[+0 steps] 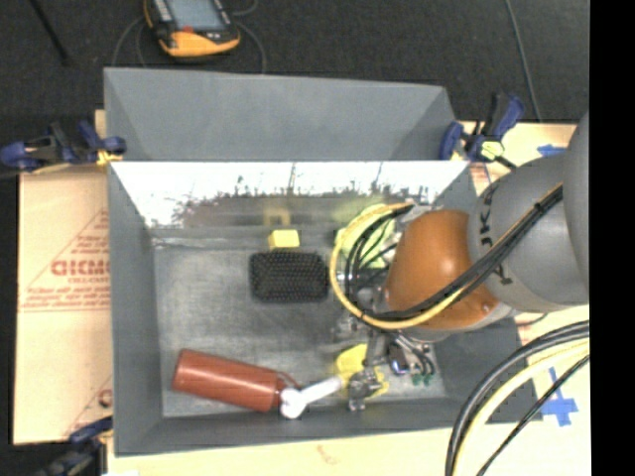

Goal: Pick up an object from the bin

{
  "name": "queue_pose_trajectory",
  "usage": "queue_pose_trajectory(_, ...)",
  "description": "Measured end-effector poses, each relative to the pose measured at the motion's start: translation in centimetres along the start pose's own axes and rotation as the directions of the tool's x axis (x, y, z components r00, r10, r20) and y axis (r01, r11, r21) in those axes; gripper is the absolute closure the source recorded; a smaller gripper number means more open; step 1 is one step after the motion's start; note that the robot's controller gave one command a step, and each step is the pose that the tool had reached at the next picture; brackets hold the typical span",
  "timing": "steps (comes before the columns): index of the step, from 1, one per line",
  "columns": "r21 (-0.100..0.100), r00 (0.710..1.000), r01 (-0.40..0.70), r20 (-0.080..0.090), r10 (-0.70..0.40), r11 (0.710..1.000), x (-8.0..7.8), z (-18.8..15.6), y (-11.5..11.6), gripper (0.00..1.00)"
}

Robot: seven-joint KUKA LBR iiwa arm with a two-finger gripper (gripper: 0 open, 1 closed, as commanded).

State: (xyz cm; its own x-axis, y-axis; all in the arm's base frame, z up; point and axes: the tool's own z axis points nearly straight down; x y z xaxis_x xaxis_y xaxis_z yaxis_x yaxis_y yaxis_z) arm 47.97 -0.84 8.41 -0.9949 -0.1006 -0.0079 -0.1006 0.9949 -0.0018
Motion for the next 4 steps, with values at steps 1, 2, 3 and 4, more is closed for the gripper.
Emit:
queue_pose_trajectory(1, -0.002, 0.996, 0.091, 0.003, -0.091, 0.996, -0.6, 1.0, -1.6, 0.00)
queue_pose_trajectory(2, 0.001, 0.991, 0.137, 0.003, -0.137, 0.991, -0.8, 1.1, -2.7, 0.00)
queue_pose_trajectory(3, 0.003, 0.928, 0.371, 0.015, -0.371, 0.928, -0.3, 1.0, -4.7, 0.00)
queue_pose_trajectory(4, 0.007, 0.927, 0.376, 0.019, -0.376, 0.927, 0.0, 0.9, -6.1, 1.00)
